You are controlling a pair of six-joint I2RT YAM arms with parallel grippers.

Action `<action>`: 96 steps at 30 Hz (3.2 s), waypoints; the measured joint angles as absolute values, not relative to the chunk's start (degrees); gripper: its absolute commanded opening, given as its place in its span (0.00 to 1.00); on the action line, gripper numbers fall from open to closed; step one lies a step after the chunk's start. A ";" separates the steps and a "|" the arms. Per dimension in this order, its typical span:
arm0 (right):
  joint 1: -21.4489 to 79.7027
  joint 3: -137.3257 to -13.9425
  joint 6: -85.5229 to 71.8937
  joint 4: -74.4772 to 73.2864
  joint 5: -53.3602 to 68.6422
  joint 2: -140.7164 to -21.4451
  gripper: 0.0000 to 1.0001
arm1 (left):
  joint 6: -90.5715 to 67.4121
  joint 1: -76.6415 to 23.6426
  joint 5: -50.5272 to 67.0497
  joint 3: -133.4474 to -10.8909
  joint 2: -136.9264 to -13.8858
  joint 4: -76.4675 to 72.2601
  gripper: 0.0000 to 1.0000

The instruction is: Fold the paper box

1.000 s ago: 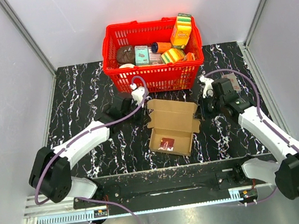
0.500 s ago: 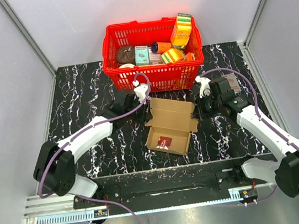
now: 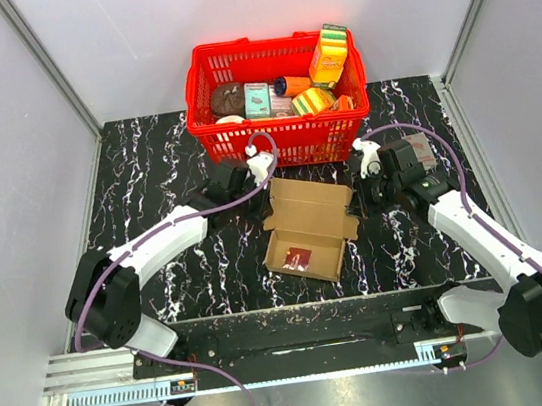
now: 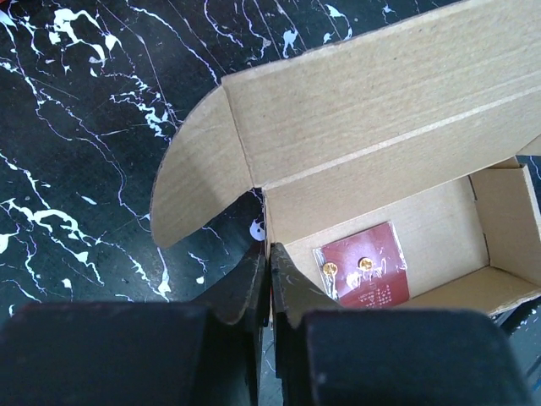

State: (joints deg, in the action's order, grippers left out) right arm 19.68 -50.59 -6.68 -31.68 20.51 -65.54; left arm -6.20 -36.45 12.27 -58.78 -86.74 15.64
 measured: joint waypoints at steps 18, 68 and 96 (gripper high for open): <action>21.98 -54.89 -7.07 -33.15 18.48 -70.06 0.29 | -10.66 -36.45 8.23 -55.09 -78.15 15.92 0.00; 33.54 -41.80 -18.74 -2.74 -3.66 -68.34 0.00 | -28.58 -48.10 -27.07 -36.16 -70.02 -7.22 0.00; 44.05 -25.43 -21.12 9.26 -16.62 -56.84 0.00 | -44.64 -64.75 -57.28 -35.24 -78.08 -7.11 0.00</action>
